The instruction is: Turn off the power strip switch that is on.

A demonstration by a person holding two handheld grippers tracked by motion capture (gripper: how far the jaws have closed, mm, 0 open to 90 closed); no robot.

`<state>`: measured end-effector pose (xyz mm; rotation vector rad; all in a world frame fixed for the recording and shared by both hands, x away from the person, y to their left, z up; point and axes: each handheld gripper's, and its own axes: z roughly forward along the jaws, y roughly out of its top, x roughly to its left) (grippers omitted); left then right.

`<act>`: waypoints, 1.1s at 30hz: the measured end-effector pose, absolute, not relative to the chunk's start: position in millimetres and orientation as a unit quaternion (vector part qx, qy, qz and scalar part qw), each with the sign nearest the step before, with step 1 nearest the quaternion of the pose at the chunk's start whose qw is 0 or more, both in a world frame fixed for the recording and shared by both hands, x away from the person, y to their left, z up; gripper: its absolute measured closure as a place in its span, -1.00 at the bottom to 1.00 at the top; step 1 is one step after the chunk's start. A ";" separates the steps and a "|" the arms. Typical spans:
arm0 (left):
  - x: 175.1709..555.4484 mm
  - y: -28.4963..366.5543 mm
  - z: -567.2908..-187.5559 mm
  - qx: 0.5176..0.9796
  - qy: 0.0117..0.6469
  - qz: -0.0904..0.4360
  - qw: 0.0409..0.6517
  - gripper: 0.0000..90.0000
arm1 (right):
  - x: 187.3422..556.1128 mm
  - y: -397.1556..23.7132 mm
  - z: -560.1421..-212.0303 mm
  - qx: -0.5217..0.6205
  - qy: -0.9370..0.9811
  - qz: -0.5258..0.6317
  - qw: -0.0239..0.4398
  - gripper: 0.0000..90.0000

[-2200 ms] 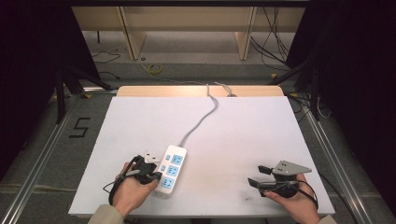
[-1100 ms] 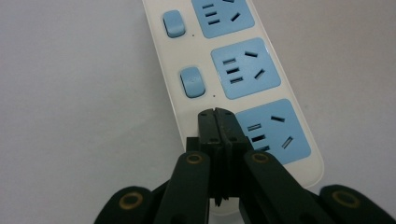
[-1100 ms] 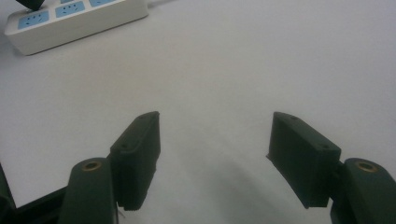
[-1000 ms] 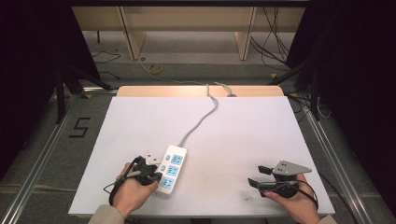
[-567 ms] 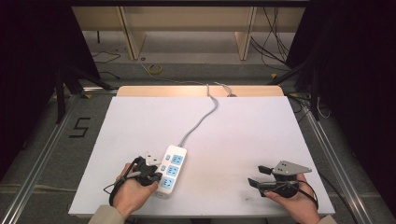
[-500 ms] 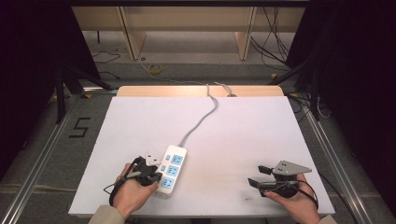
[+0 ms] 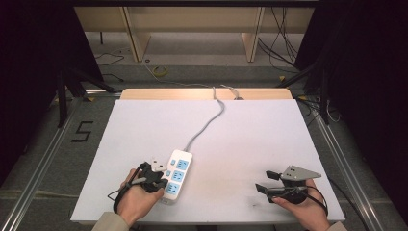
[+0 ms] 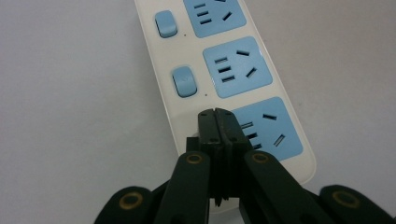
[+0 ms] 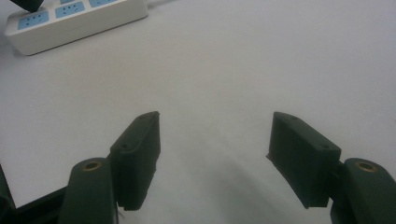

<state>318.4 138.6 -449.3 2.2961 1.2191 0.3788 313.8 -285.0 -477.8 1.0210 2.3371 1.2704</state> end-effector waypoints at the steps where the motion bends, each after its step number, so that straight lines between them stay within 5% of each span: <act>1: 318.3 138.6 -449.3 0.845 0.448 0.139 0.255 1.00 | 313.8 -285.0 -477.8 0.354 0.812 0.441 0.146 -0.23; 33: 319.5 141.9 -447.7 0.842 0.447 0.138 0.268 1.00 | 313.5 -284.8 -477.7 0.354 0.812 0.442 0.144 -0.23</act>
